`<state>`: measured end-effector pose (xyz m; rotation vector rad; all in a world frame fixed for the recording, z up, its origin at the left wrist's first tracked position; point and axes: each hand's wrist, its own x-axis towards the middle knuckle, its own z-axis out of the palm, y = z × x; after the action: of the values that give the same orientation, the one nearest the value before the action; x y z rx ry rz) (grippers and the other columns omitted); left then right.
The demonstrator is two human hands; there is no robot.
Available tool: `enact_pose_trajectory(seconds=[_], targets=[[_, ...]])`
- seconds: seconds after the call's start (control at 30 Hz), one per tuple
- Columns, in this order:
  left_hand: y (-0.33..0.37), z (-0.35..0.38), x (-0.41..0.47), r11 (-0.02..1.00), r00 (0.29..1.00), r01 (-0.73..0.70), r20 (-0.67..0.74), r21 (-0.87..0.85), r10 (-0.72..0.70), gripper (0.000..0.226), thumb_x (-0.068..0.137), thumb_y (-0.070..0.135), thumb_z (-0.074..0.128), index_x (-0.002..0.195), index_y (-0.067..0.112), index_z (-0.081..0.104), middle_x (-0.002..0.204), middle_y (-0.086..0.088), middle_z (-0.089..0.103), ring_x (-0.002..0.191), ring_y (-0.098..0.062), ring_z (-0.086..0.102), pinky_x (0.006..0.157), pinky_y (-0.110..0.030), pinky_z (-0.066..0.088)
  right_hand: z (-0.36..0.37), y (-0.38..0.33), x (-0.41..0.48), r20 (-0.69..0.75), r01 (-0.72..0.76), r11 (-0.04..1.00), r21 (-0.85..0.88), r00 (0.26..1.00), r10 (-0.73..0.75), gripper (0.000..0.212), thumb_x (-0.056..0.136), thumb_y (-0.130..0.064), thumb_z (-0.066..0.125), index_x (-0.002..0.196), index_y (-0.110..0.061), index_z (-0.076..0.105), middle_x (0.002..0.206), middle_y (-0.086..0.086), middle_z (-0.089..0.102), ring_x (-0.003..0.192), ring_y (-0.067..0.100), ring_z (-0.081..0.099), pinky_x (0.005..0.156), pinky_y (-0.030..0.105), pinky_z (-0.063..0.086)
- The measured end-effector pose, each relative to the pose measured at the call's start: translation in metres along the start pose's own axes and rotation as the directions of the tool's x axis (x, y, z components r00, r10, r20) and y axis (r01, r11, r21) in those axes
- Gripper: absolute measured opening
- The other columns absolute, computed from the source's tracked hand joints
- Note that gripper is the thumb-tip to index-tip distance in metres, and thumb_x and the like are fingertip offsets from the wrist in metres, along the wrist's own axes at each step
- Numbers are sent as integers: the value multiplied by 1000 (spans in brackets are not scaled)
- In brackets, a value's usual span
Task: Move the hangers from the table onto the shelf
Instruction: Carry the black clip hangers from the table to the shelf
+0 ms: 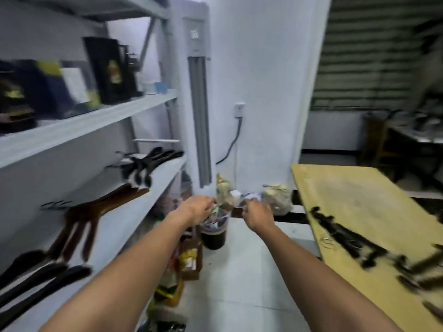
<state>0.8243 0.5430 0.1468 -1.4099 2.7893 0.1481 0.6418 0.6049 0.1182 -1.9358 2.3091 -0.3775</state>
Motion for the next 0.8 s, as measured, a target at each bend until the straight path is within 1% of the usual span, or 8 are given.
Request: enact_pose_trajectory(seconds=[0.13, 0.23, 0.3, 0.43, 0.53, 0.6, 0.73, 0.8], targets=[[73, 16, 72, 982, 983, -184, 17, -39, 185, 36, 102, 32, 32, 123, 11, 53, 125, -16, 57, 115, -32, 54, 95, -36, 41, -12, 96, 3, -21, -220, 974, -58, 976, 219, 39, 96, -21, 43, 134, -14, 46, 134, 12, 51, 124, 31, 48, 99, 37, 39], [113, 33, 113, 952, 952, -298, 57, -77, 302, 36, 102, 34, 32, 123, 14, 53, 125, -14, 57, 115, -32, 53, 93, -36, 42, -12, 153, -1, -19, -358, 933, -45, 934, 357, 38, 95, -20, 43, 133, -17, 49, 135, 10, 49, 125, 30, 46, 102, 38, 37], [134, 44, 137, 930, 927, -356, 95, -86, 363, 35, 102, 34, 31, 120, 14, 55, 122, -12, 59, 113, -31, 54, 92, -36, 42, -10, 183, -5, -13, -432, 901, -38, 902, 432, 37, 95, -20, 45, 131, -20, 52, 136, 8, 48, 125, 30, 46, 102, 39, 37], [164, 63, 185, 911, 898, -389, 165, -136, 408, 38, 102, 38, 28, 121, 17, 54, 121, -10, 58, 113, -27, 53, 96, -38, 41, -1, 232, -19, 25, -552, 833, -46, 833, 553, 39, 94, -20, 46, 132, -21, 52, 136, 8, 48, 127, 29, 45, 103, 39, 36], [199, 76, 224, 890, 874, -422, 185, -171, 450, 38, 102, 37, 28, 121, 16, 53, 121, -10, 57, 113, -28, 52, 98, -42, 40, 3, 270, -34, 81, -653, 757, -38, 753, 653, 41, 94, -19, 45, 135, -21, 48, 139, 9, 45, 130, 31, 41, 105, 40, 33], [229, 89, 247, 865, 841, -468, 208, -183, 499, 39, 102, 37, 30, 126, 16, 51, 126, -10, 56, 116, -28, 52, 99, -41, 41, 6, 300, -46, 138, -727, 685, -39, 675, 725, 40, 96, -20, 43, 136, -20, 46, 142, 10, 41, 133, 33, 37, 108, 43, 31], [285, 118, 298, 803, 747, -572, 297, -167, 594, 40, 101, 40, 31, 130, 19, 49, 132, -8, 53, 120, -29, 51, 100, -40, 42, 10, 351, -55, 193, -846, 533, -16, 521, 832, 39, 98, -23, 45, 137, -19, 45, 147, 12, 35, 137, 35, 31, 111, 47, 27], [309, 126, 326, 763, 698, -628, 321, -153, 640, 39, 101, 38, 32, 132, 19, 48, 132, -8, 54, 118, -28, 52, 98, -38, 43, 8, 367, -39, 197, -871, 490, -26, 476, 857, 42, 97, -23, 45, 139, -18, 43, 149, 13, 34, 137, 35, 30, 110, 47, 29]])
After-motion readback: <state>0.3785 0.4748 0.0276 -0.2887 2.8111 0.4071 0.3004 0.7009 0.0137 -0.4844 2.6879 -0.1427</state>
